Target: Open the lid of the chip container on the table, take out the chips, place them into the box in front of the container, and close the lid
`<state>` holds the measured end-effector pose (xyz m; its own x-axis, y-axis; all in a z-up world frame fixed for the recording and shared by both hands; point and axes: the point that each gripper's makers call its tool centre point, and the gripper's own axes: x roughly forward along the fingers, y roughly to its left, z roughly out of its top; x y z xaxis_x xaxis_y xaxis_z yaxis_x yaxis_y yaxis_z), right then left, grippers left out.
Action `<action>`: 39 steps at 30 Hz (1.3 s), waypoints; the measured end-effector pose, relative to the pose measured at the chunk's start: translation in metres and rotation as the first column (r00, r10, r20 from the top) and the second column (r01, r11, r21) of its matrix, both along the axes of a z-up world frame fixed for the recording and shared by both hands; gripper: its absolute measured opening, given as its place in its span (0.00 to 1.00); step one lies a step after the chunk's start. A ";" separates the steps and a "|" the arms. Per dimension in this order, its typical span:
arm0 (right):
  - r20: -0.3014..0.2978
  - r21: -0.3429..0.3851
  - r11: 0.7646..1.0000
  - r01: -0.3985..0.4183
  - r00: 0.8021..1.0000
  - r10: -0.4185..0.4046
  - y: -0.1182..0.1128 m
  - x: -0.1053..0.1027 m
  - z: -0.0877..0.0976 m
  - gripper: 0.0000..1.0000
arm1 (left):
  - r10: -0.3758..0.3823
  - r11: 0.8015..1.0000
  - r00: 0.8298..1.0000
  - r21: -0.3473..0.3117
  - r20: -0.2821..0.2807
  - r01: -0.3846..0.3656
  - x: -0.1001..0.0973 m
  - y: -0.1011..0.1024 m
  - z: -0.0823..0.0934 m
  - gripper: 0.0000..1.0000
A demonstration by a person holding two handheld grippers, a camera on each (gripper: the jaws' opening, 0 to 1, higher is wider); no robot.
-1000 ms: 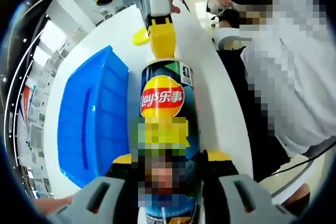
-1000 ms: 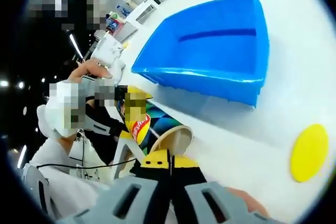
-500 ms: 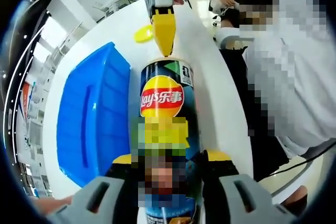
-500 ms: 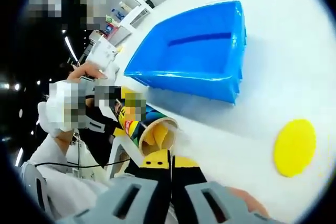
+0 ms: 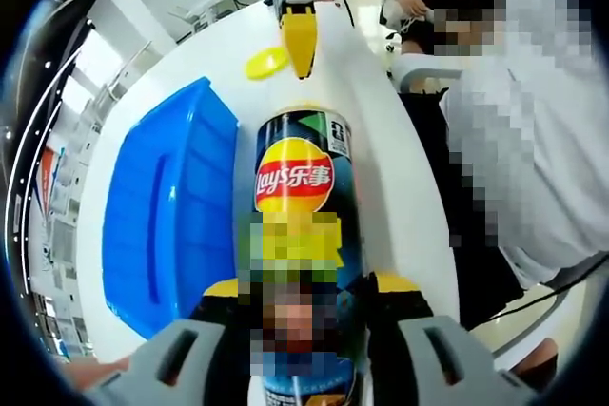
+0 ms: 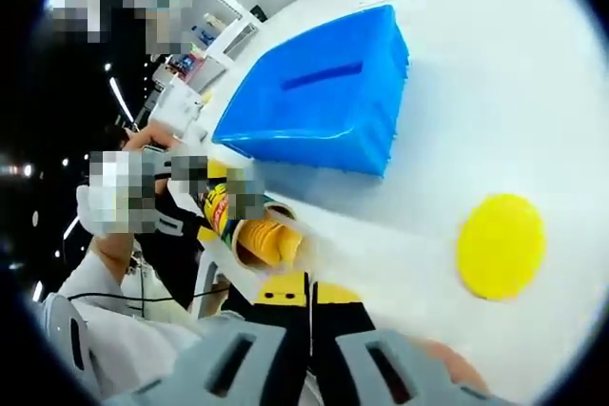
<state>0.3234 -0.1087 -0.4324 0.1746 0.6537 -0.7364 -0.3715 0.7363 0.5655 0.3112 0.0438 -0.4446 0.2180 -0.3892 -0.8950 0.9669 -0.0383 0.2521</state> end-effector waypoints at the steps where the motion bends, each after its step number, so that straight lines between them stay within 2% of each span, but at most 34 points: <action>1: -0.004 0.002 1.000 0.003 1.000 -0.003 -0.002 0.000 0.000 0.00 | 0.002 1.000 1.000 0.003 0.003 -0.002 0.000 0.000 0.000 0.46; 7: 0.000 -0.011 1.000 0.025 1.000 -0.025 -0.012 -0.007 0.001 0.00 | 0.003 1.000 1.000 0.011 0.011 -0.003 0.000 0.000 -0.001 0.47; 12: 0.000 -0.027 0.999 0.043 0.999 -0.043 -0.030 0.000 0.002 0.00 | 0.003 1.000 1.000 0.003 0.008 -0.003 0.000 -0.001 -0.001 0.47; 15: 0.001 -0.028 0.998 0.050 0.999 -0.050 -0.031 0.000 0.001 0.00 | -0.001 1.000 1.000 0.001 0.010 0.001 0.001 -0.001 -0.002 0.47; 16: 0.000 -0.027 0.998 0.051 0.999 -0.051 -0.040 0.012 0.002 0.00 | -0.001 1.000 1.000 0.002 0.010 0.001 0.001 -0.001 -0.002 0.48; 17: 0.001 -0.026 0.998 0.052 0.999 -0.052 -0.041 0.014 0.002 0.00 | -0.001 1.000 1.000 0.002 0.010 0.001 0.001 -0.001 -0.002 0.48; 22: 0.017 -0.022 0.999 0.043 0.999 -0.043 -0.041 0.019 0.001 0.00 | -0.001 1.000 1.000 0.006 0.007 0.001 0.003 0.000 -0.003 0.48; 23: 0.029 -0.017 0.999 0.042 0.999 -0.042 -0.038 0.012 0.001 0.01 | -0.001 1.000 1.000 0.007 0.007 0.001 0.003 -0.001 -0.004 0.48; 26: 0.028 0.035 0.999 0.024 0.999 -0.025 -0.032 0.008 0.000 0.03 | 0.003 1.000 1.000 0.010 0.002 -0.004 0.005 0.000 -0.005 0.49; 29: 0.031 0.058 0.998 0.018 0.999 -0.020 -0.032 0.008 -0.002 0.05 | 0.003 1.000 1.000 0.011 0.006 -0.003 0.006 0.000 -0.005 0.49; 31: 0.054 0.065 0.998 0.009 0.998 -0.013 -0.032 0.009 -0.001 0.06 | 0.001 1.000 1.000 0.015 0.010 -0.002 0.006 0.000 -0.006 0.49; 32: 0.099 0.058 0.998 -0.027 0.995 0.021 -0.029 0.003 0.000 0.07 | 0.003 1.000 1.000 0.017 0.011 -0.003 0.007 0.000 -0.006 0.49; 36: 0.119 0.062 0.997 -0.044 0.992 0.037 -0.025 -0.009 0.002 0.09 | 0.006 1.000 1.000 0.016 0.012 -0.006 0.008 0.000 -0.007 0.50; 38: 0.147 0.083 0.995 -0.045 0.989 0.033 -0.027 -0.001 0.004 0.13 | 0.006 1.000 1.000 0.012 0.015 -0.007 0.009 0.000 -0.007 0.50; 39: 0.134 0.106 0.994 -0.030 0.991 0.016 -0.028 -0.001 0.008 0.14 | 0.007 1.000 1.000 0.010 0.016 -0.007 0.009 0.001 -0.007 0.50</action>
<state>0.3228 -0.1365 -0.4241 0.2501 0.7326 -0.6330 -0.4645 0.6644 0.5855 0.3202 0.0444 -0.4516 0.2347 -0.3782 -0.8955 0.9631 -0.0341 0.2668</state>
